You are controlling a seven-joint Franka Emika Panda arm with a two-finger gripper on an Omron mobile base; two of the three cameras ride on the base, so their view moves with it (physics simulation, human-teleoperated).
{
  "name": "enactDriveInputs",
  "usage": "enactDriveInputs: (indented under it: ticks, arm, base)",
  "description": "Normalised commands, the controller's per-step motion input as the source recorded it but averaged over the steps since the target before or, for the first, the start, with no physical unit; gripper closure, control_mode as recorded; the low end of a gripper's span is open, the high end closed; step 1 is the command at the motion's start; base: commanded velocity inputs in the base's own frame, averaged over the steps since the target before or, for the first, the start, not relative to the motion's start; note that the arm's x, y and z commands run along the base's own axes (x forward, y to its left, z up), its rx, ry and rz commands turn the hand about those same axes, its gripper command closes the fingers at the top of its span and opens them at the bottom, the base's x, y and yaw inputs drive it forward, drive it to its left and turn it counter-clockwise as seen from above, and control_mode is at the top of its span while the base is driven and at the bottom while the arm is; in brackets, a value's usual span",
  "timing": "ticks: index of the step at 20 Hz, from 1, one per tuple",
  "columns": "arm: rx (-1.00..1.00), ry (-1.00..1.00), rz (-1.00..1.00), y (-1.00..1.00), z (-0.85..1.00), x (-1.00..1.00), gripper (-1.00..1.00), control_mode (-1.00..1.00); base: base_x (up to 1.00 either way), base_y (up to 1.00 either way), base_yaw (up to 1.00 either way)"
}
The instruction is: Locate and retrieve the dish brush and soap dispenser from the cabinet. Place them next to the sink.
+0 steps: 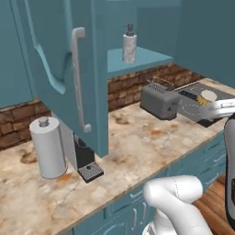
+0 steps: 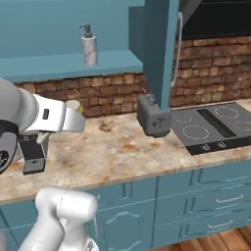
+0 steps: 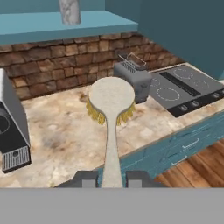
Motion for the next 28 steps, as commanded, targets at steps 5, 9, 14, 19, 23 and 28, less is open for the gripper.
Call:
enactDriveInputs:
  ticks: [5,9,14,19,23,28]
  arm:
    - [0.00,0.00,0.00,0.00,0.00,0.00,1.00,1.00]
    - [0.00,0.00,0.00,0.00,0.00,0.00,1.00,1.00]
    - [0.00,0.00,0.00,0.00,0.00,0.00,1.00,1.00]
    - [0.00,0.00,0.00,0.00,0.00,0.00,1.00,1.00]
    - [0.00,0.00,0.00,0.00,0.00,0.00,1.00,1.00]
    - [0.00,0.00,0.00,0.00,0.00,0.00,1.00,1.00]
  base:
    - [0.00,-0.12,-0.46]
    - [0.00,-0.29,-0.42]
    - [0.00,-0.39,-0.39]
    - [0.00,-0.33,-0.41]
    - [0.00,-0.30,-0.41]
    - [0.00,-0.30,-0.41]
